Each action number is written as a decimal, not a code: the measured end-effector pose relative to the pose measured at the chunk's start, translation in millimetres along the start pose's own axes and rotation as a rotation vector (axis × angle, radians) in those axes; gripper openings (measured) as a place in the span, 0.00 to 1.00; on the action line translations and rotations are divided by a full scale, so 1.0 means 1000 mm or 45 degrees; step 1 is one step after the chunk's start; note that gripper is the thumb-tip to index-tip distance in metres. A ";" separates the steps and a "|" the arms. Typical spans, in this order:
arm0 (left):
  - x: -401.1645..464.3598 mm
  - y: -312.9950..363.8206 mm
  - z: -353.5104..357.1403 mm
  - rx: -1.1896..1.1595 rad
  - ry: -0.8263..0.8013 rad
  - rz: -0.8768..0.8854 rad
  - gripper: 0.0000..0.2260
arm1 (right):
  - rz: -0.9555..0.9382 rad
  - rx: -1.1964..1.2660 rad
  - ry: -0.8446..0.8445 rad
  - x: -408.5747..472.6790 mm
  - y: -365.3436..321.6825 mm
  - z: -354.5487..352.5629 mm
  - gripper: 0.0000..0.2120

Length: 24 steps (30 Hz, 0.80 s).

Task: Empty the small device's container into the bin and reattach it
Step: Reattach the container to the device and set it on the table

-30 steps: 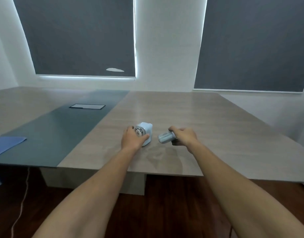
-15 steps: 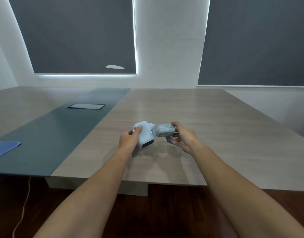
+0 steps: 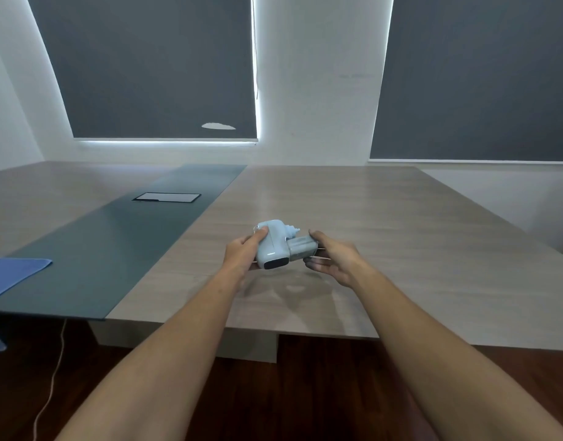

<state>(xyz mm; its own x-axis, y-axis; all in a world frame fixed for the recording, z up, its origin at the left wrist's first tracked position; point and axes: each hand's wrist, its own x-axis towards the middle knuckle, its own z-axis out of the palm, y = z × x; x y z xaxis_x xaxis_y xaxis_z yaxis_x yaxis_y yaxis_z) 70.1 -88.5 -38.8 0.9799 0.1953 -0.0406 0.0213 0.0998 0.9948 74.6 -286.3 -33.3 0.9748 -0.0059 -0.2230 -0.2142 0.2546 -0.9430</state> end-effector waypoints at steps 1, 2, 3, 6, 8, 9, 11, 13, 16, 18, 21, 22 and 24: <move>0.000 0.000 0.001 0.006 -0.009 0.009 0.10 | -0.006 0.001 -0.001 -0.001 0.000 0.001 0.24; 0.000 0.000 0.000 0.009 -0.016 0.016 0.11 | -0.011 0.002 -0.005 -0.002 0.001 0.002 0.24; -0.001 0.000 0.000 0.006 -0.021 0.020 0.11 | -0.012 0.001 -0.009 -0.002 0.001 0.003 0.24; -0.001 -0.002 0.000 -0.025 -0.050 0.030 0.17 | -0.002 -0.018 -0.061 -0.006 0.003 0.006 0.23; -0.004 -0.001 0.001 -0.049 -0.089 0.041 0.19 | -0.009 -0.058 -0.112 -0.009 0.005 0.010 0.21; -0.005 0.000 0.003 -0.057 -0.106 0.049 0.19 | -0.021 -0.079 -0.127 -0.010 0.007 0.013 0.20; -0.007 0.003 0.005 -0.072 -0.125 0.057 0.18 | -0.040 -0.101 -0.130 -0.012 0.010 0.018 0.20; -0.009 0.006 0.005 -0.080 -0.118 0.060 0.18 | -0.052 -0.124 -0.109 -0.012 0.011 0.021 0.22; -0.012 0.009 -0.002 -0.070 -0.097 0.064 0.18 | -0.063 -0.217 -0.095 -0.014 0.012 0.026 0.26; -0.015 0.012 -0.010 -0.072 -0.054 0.072 0.20 | -0.048 -0.291 -0.121 -0.016 0.011 0.031 0.27; -0.020 0.018 -0.021 -0.028 0.035 0.099 0.23 | -0.029 -0.388 -0.157 -0.022 0.010 0.045 0.27; -0.023 0.020 -0.026 -0.009 0.065 0.112 0.23 | -0.031 -0.405 -0.160 -0.024 0.010 0.052 0.26; -0.028 0.023 -0.035 0.008 0.114 0.131 0.22 | -0.043 -0.423 -0.169 -0.029 0.011 0.064 0.23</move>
<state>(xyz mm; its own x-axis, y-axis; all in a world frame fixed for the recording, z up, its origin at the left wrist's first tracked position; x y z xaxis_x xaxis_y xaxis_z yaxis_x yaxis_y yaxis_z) 36.6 -57.8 -17.6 0.9553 0.2906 0.0537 -0.0769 0.0688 0.9947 47.6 -221.4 -21.6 0.9767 0.1220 -0.1766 -0.1688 -0.0716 -0.9830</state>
